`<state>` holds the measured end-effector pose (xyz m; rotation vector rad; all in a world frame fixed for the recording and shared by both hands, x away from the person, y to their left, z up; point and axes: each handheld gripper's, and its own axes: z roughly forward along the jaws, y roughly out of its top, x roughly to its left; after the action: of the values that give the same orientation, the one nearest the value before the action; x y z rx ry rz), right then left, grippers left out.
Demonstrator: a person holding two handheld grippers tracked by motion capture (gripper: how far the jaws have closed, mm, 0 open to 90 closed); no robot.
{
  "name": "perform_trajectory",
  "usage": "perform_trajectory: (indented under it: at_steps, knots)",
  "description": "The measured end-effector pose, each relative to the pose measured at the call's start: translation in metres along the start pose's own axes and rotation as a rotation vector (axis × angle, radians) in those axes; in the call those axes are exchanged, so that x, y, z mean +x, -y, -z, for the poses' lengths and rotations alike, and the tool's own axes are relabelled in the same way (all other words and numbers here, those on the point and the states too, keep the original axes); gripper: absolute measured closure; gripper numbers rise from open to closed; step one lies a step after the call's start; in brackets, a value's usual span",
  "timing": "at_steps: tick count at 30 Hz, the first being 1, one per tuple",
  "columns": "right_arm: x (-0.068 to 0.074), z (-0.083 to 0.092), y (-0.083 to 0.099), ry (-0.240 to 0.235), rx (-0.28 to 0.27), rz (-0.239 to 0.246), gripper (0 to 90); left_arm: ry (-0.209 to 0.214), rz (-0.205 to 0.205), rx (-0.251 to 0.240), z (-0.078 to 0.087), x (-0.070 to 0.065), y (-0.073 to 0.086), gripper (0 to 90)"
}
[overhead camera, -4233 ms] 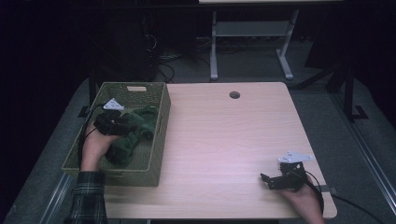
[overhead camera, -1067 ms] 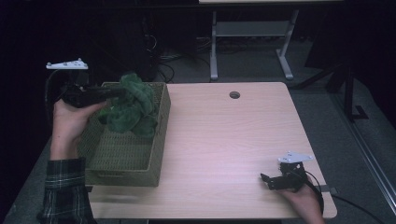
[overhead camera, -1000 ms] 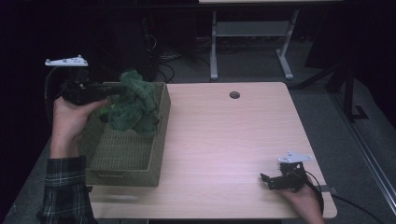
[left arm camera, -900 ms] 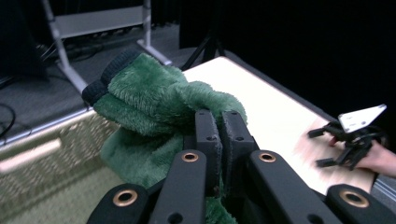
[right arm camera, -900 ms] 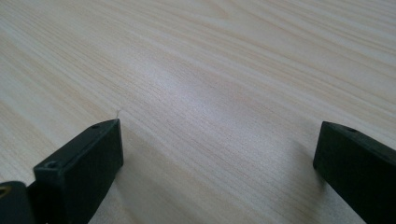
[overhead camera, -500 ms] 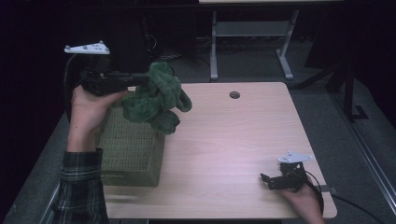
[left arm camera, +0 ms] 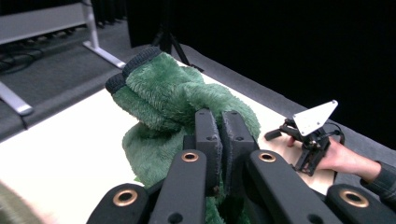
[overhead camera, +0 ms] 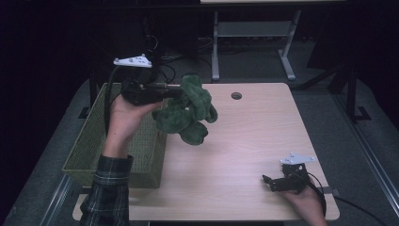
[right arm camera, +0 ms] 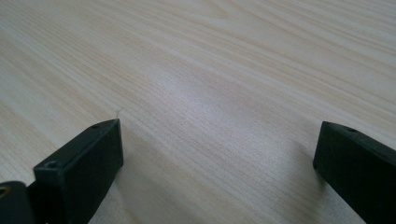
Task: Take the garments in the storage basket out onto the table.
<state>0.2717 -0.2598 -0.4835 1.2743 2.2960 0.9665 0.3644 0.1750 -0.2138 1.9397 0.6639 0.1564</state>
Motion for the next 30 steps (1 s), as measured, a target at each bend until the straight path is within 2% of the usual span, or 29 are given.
perform_trajectory:
  at_steps: [5, 18, 30]
  knots:
    - [0.0, 0.0, 0.0, 0.0, 0.001, -0.002, 1.3, 0.033, -0.007, 0.021, -0.023, -0.008, 0.005, 87.1]
    - [0.0, 0.0, 0.0, 0.0, 0.002, -0.002, 1.3, 0.124, 0.007, 0.052, -0.082, -0.029, 0.025, 87.1]
    - [0.0, 0.0, 0.0, 0.001, 0.0, 0.003, 1.3, 0.189, 0.032, 0.115, -0.144, -0.045, 0.06, 87.1]
